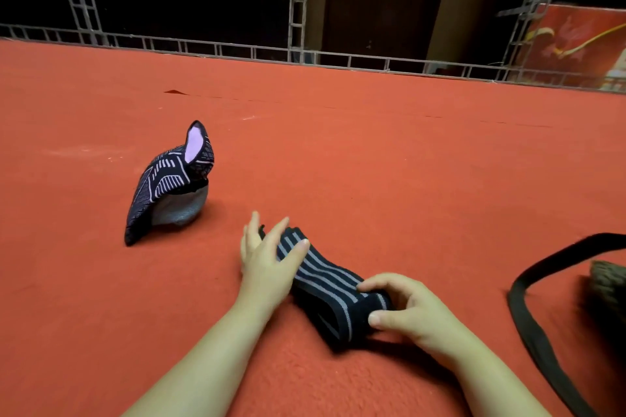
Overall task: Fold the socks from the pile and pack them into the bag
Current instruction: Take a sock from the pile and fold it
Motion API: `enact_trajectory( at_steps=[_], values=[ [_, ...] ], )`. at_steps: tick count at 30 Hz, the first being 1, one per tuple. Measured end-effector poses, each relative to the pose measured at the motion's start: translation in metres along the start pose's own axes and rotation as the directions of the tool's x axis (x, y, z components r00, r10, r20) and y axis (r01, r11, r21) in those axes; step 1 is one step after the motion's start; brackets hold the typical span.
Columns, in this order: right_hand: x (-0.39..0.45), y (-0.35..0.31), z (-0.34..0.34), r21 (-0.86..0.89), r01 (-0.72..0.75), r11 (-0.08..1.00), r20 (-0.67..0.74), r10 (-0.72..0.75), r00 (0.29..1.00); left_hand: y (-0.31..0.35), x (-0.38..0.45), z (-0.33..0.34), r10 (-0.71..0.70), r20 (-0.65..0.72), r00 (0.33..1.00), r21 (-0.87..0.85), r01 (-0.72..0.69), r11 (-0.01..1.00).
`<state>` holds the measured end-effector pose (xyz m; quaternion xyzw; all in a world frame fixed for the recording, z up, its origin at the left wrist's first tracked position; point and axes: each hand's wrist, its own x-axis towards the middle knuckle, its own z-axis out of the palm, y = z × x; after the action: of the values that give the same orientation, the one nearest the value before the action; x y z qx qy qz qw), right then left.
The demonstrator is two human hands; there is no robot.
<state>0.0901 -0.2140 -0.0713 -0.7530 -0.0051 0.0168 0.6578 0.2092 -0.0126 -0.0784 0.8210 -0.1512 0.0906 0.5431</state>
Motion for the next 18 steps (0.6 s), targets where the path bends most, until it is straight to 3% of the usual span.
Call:
enact_trajectory(
  at_steps=[1,3,5,7,13,15,18],
  values=[
    [0.0,0.0,-0.001,0.006,0.026,1.0,-0.043,-0.026,0.999,0.007,-0.004,-0.003,0.149,0.094,0.984,-0.012,-0.148,0.989],
    [0.001,-0.001,-0.003,0.095,0.064,0.993,-0.103,-0.054,0.993,0.021,-0.015,-0.004,0.326,0.39,0.861,-0.099,-0.312,0.945],
    [0.001,-0.003,-0.004,0.165,0.08,0.983,-0.159,-0.053,0.986,0.029,-0.027,0.0,0.321,0.632,0.705,-0.034,-0.389,0.921],
    [0.001,-0.005,-0.004,0.189,0.075,0.979,-0.2,-0.036,0.979,0.034,-0.036,0.008,0.317,0.695,0.645,0.052,-0.485,0.873],
    [0.005,0.0,0.002,0.2,0.175,0.964,-0.304,-0.109,0.947,0.022,-0.036,0.021,0.286,0.621,0.73,0.108,-0.441,0.891],
    [0.007,0.003,-0.001,0.154,0.201,0.967,-0.353,-0.136,0.926,0.023,-0.036,0.022,0.201,0.559,0.804,0.06,-0.281,0.958],
    [0.008,0.006,-0.006,0.048,0.189,0.981,-0.331,-0.163,0.93,0.03,-0.035,0.022,0.105,0.395,0.913,-0.189,-0.031,0.981]
  ],
)
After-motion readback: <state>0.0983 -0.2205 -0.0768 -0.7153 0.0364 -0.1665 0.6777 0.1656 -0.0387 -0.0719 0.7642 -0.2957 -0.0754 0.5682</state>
